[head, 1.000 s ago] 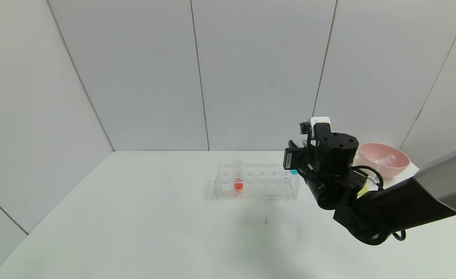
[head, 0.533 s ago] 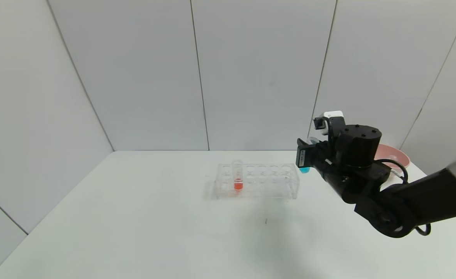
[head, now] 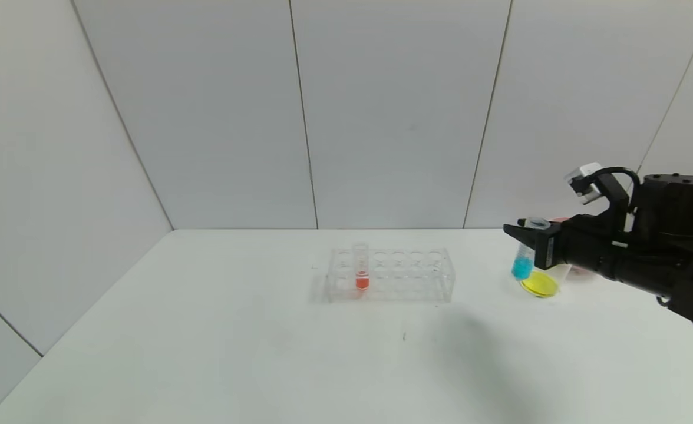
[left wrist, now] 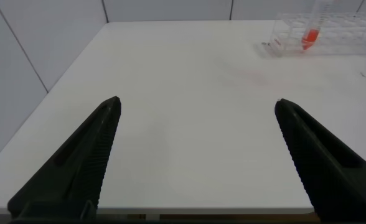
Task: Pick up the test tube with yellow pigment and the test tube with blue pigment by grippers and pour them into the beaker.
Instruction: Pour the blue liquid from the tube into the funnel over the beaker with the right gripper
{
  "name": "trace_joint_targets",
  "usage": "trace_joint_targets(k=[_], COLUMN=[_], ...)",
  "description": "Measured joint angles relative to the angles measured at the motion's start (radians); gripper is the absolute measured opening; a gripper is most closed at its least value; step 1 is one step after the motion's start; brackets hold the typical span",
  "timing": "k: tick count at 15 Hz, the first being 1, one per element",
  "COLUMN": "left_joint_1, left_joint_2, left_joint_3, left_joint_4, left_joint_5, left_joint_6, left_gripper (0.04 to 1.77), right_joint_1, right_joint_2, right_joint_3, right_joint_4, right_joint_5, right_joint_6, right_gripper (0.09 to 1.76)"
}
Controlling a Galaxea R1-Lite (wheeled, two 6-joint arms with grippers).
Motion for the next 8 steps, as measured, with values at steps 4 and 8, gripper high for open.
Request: trace_joint_targets(k=[4,8], left_joint_1=[0.000,0.000], left_joint_2=[0.000,0.000], left_joint_3=[0.000,0.000], left_joint_4=[0.000,0.000], left_joint_5=[0.000,0.000], left_joint_6=[0.000,0.000], left_gripper=[1.76,1.76], right_joint_1=[-0.192,-0.328], right_joint_2=[-0.085,-0.100], right_joint_3=[-0.013,-0.143], right_joint_4=[0.232,0.510], right_joint_5=[0.226,0.296], right_joint_6=[-0.140,-0.314], right_gripper=[0.58,0.58])
